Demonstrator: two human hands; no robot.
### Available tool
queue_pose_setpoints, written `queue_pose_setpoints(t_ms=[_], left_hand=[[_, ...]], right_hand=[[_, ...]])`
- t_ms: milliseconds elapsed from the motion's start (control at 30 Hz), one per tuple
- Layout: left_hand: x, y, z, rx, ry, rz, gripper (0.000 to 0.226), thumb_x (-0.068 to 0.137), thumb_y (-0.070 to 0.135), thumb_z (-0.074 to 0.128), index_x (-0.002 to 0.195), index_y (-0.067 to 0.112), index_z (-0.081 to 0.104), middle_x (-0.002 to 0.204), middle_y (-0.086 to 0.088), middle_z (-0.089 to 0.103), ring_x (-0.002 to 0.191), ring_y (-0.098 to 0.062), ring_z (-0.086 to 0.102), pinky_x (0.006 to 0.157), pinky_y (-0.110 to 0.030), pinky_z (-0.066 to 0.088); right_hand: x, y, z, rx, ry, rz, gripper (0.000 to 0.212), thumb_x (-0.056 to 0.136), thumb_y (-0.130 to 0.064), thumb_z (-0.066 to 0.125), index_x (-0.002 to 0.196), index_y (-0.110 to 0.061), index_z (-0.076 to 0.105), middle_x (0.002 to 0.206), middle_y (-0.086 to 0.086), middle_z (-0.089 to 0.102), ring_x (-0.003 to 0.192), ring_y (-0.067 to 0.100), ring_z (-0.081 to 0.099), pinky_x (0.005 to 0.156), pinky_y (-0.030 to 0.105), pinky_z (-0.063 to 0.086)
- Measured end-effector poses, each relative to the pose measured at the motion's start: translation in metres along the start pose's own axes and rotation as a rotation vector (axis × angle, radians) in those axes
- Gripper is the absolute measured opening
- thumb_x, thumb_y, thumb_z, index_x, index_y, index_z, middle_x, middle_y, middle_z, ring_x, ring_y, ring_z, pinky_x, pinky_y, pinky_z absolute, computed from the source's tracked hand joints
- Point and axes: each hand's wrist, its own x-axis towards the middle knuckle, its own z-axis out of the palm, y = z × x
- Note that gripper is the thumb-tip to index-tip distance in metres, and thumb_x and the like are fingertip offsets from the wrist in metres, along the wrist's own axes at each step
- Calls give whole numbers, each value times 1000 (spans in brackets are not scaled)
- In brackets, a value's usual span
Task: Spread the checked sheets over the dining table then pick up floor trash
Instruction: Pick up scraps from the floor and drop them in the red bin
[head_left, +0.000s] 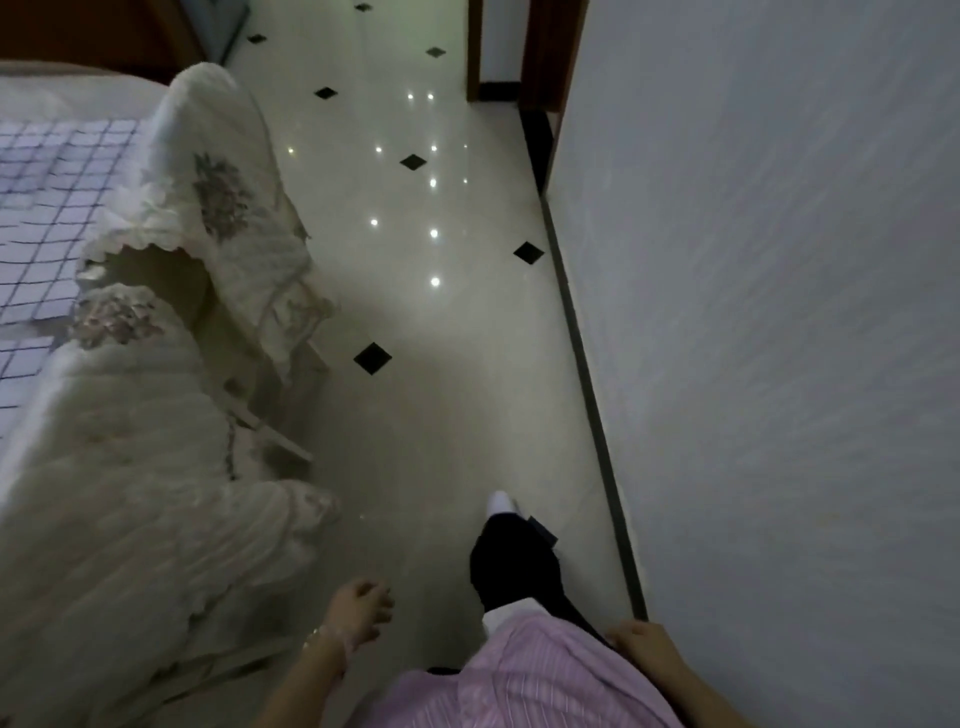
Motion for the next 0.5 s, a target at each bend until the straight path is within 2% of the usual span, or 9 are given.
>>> queue_pose_setpoints(t_ms=[67,100,167,233,300,333,400,433,500], left_hand=[[26,52,10,-38,-10,55,22,94,6,47,72,11,51,65,-7,53,53,-15,46,40,-15,31],[42,79,14,-52,-10,71,22,94,6,47,72,11,50,66,-7,54,54,-15,47,39,-15,33],[59,134,18,-51,17,70,22,94,7,47,72,12,51,68,-6,54,56,-15,48,44,-18,35],[80,170,19,-44,15,43,22,94,9,48,73,12,51,69,-6,55,56,-16,47,50,-20,34],[96,205,15,-27,40,23,20,94,8,48,74,10,51,68,-6,55,54,-15,46,47,-19,32],[108,218,13,-26,38,18,18,94,8,48,76,8,52,68,-7,55,54,-16,46,47,-19,31],[124,247,7,-23,75,-18,16,94,7,48,78,6,52,69,-9,56,56,-18,47,51,-21,32],[131,259,3,-66,87,-27,17,94,6,47,77,5,51,70,-11,56,56,-20,47,53,-22,33],[144,284,-9,-149,128,-55,19,94,5,47,76,3,51,70,-13,55,58,-21,47,56,-24,34]], right_hand=[[22,-32,-14,-55,-9,-14,6,90,-10,54,84,-12,51,89,8,55,78,15,50,60,21,39],[34,-51,-22,-68,-8,-30,2,91,-13,54,90,-11,53,98,8,58,87,16,53,68,21,40],[60,-93,-39,-164,-52,-51,20,96,-16,47,100,-6,63,117,11,62,106,20,57,80,18,37],[76,-147,-57,-233,-48,-97,32,98,-19,42,118,-6,64,132,8,58,120,18,54,86,16,37],[97,-206,-68,-247,-69,-71,31,96,-18,46,107,-1,69,116,13,67,107,22,61,80,17,43],[104,-238,-72,-201,-81,-52,27,95,-14,48,91,1,70,95,14,71,88,24,65,69,17,47],[122,-297,-82,-13,-66,-47,27,91,-5,51,66,-3,59,57,9,61,53,21,53,43,19,41],[130,-329,-87,31,-63,-55,25,90,-4,53,65,-5,57,54,8,57,50,19,49,43,19,38],[143,-397,-94,71,-91,-109,16,89,-8,56,74,-7,60,65,9,60,56,19,53,52,21,41]])
